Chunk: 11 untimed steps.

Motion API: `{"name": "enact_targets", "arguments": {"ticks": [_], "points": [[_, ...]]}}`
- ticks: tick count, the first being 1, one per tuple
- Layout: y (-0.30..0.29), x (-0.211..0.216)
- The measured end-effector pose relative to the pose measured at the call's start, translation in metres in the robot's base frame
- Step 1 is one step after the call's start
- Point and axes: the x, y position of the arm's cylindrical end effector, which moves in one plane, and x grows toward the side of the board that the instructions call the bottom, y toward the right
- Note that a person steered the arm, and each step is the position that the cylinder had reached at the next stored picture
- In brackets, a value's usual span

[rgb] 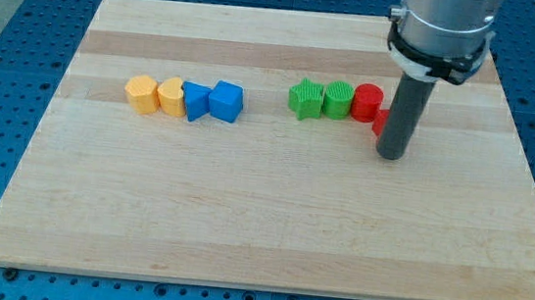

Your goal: Push the red star to the right of red circle

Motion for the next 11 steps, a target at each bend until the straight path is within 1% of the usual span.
{"name": "enact_targets", "arguments": {"ticks": [7, 11], "points": [[0.021, -0.032], [0.023, -0.039]]}}
